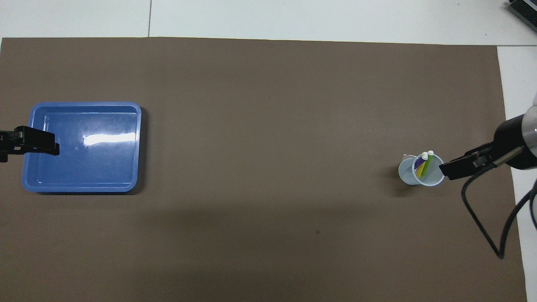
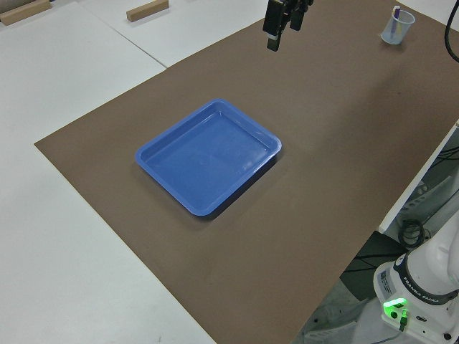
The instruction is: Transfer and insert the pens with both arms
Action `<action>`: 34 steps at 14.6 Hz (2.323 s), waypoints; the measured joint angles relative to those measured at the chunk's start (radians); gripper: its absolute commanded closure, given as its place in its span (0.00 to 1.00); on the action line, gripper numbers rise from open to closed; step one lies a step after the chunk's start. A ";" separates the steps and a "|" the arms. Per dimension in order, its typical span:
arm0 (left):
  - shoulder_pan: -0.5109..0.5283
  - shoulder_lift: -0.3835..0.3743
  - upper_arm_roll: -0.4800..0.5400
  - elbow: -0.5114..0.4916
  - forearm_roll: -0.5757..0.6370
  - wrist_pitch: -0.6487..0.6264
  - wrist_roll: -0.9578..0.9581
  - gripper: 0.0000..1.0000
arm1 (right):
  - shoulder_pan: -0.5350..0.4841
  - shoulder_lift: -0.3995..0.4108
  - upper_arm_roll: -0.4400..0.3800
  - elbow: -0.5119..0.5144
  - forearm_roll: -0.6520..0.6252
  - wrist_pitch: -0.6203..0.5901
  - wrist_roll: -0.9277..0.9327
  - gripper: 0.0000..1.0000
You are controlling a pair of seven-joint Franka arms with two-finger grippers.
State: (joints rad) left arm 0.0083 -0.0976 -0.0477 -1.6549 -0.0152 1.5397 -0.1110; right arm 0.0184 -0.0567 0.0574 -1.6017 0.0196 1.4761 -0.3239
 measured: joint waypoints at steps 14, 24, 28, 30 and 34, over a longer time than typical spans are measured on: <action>0.000 0.000 0.000 0.000 0.000 0.002 0.000 0.00 | -0.001 0.050 0.002 0.064 0.000 -0.034 0.181 0.00; 0.002 -0.001 0.000 0.001 0.000 0.004 0.000 0.00 | -0.012 0.052 0.004 0.063 -0.004 -0.030 0.185 0.00; 0.002 -0.001 0.000 0.001 0.000 0.005 0.000 0.00 | -0.012 0.052 0.014 0.063 -0.010 -0.030 0.185 0.00; 0.002 -0.001 0.000 0.001 0.000 0.005 0.000 0.00 | -0.017 0.052 0.015 0.063 -0.010 -0.030 0.185 0.00; 0.002 -0.001 0.000 0.001 0.000 0.006 0.000 0.00 | -0.021 0.052 0.016 0.063 -0.010 -0.030 0.185 0.00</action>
State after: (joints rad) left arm 0.0106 -0.0987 -0.0477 -1.6539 -0.0152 1.5452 -0.1108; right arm -0.0029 -0.0043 0.0735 -1.5391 0.0098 1.4460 -0.1393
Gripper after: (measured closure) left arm 0.000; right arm 0.000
